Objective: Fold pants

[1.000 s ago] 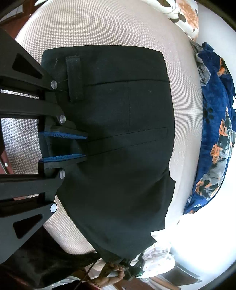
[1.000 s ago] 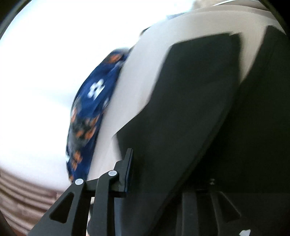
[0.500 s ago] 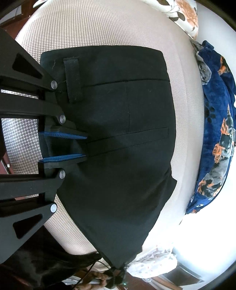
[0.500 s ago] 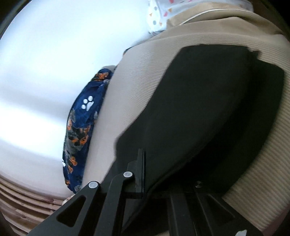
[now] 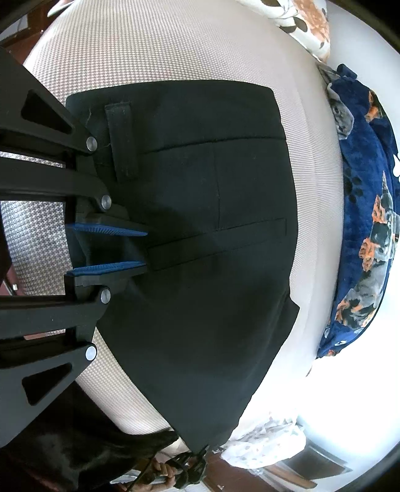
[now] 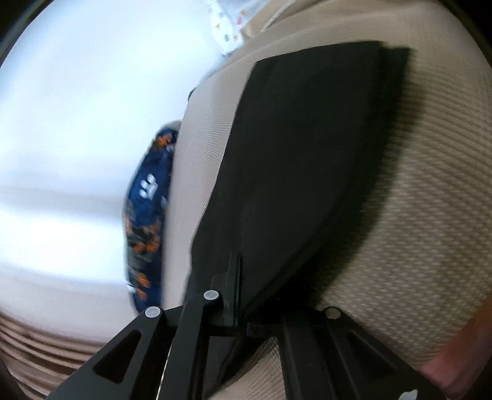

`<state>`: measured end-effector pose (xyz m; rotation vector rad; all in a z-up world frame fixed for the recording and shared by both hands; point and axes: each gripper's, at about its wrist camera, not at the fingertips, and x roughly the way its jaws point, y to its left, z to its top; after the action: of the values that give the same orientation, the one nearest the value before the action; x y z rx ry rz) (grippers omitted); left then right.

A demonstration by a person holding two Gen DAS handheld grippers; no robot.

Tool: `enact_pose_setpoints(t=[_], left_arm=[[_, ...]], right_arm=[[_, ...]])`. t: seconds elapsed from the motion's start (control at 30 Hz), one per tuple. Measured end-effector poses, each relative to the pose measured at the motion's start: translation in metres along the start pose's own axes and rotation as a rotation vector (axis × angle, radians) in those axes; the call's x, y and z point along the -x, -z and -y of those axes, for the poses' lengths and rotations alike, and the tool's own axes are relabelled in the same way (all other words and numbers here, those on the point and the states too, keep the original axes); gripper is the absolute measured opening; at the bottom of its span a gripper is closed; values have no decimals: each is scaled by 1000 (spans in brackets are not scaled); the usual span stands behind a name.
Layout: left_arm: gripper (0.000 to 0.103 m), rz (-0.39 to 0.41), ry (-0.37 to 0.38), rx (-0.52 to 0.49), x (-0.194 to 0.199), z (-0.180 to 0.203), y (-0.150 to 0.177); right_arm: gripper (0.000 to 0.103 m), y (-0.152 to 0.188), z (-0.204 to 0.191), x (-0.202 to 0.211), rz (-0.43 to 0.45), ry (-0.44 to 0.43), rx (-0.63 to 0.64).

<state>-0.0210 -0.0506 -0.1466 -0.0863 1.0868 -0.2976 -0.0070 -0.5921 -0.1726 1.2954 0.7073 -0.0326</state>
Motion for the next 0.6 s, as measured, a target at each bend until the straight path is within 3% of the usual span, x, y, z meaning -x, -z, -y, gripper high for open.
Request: enact_pose_setpoints(t=[0.2,0.6], left_arm=[[19,4,-2,5,0,3,1],[19,20,0,26,1,1,4]], right_arm=[[7,-10,22,40,96,-22,-39],[3,-14,16,59,212,104,49]])
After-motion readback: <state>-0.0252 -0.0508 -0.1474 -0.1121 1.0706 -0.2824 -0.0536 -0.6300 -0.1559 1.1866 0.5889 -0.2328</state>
